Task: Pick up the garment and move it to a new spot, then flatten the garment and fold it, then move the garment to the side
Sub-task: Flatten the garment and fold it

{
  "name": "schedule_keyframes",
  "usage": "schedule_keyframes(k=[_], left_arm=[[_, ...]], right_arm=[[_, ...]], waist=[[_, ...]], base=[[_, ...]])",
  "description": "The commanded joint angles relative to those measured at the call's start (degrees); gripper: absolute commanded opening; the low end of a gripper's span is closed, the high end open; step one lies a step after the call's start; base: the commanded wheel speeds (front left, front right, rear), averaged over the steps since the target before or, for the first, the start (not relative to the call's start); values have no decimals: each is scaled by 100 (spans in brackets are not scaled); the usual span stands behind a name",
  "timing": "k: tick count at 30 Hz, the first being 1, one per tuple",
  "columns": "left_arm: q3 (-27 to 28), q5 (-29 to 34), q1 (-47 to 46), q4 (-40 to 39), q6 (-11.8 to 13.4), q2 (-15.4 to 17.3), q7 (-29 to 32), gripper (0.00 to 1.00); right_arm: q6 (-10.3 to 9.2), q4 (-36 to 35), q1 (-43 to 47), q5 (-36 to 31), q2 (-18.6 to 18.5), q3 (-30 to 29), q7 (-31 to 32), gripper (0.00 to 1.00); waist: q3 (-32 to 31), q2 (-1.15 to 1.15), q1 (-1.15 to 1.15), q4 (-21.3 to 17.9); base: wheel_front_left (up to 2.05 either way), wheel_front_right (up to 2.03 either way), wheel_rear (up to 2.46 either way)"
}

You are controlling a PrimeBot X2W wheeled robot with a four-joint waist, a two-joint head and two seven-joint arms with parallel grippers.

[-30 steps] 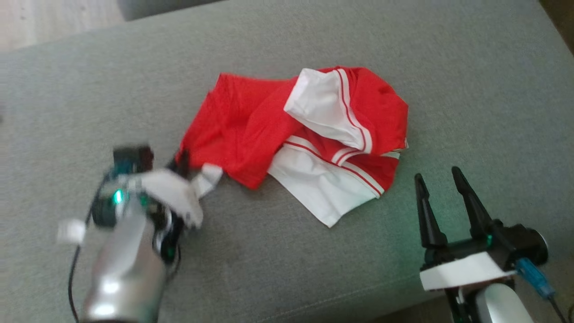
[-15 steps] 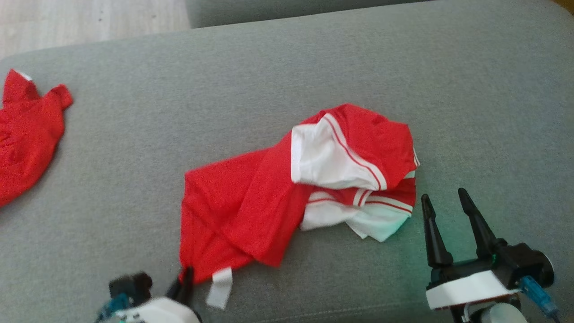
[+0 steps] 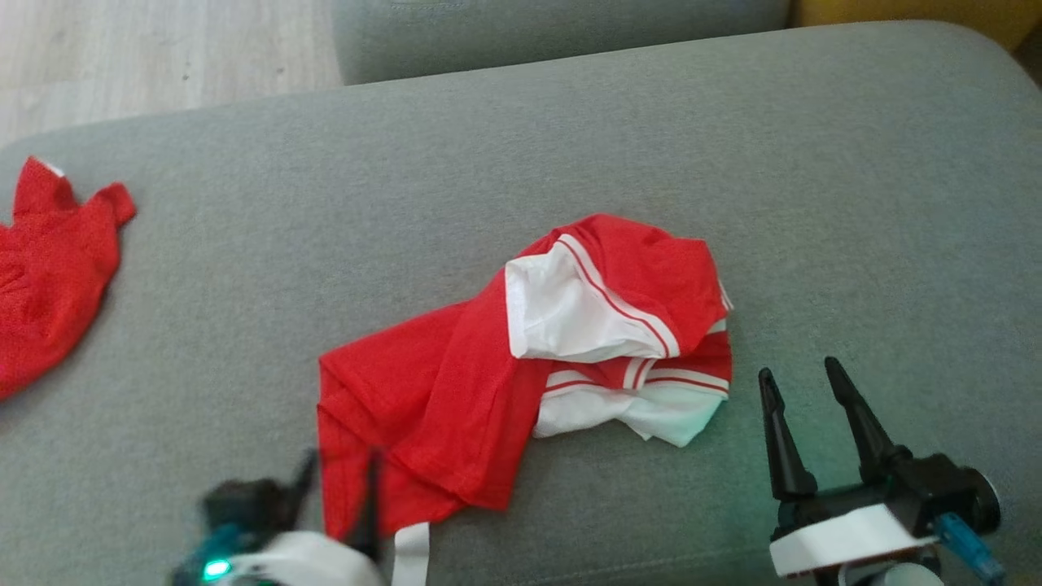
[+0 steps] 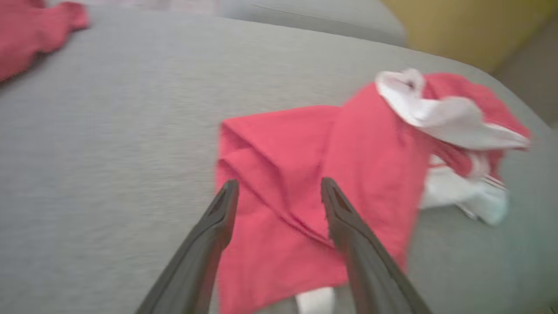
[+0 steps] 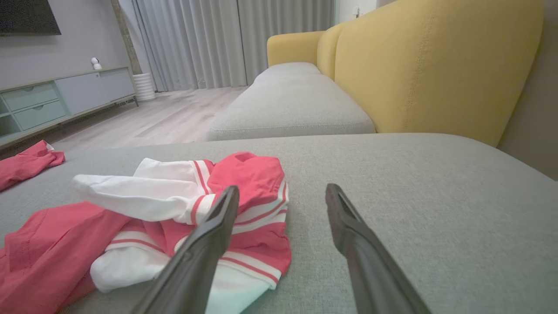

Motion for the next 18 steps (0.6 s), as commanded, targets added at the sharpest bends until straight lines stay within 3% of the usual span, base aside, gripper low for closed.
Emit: schedule_keyframes(k=[1,7,17,18], left_arm=[[-38,83,-275,-255,-103,-17,118,100],[-841,179,-717,-34,-461,-97,763,100],[-987,577,-1130,799,-314,42,1050,100],[-991,589,-1165,869,-319,55,1048,28]], right_arm=[[44,-170,-77,-38,-24,142,-63,100],[44,-182,-162,32,-24,228,-63,100],[44,-180,-209,81,-24,210,-63,100],[44,-178,-215,85,-24,208,-63,100]], waist=[[-6,0,0,-45],[72,0,0,-268],[192,0,0,-677],[203,0,0,-698]], base=[[0,0,0],[0,0,0],[0,0,0],[0,0,0]])
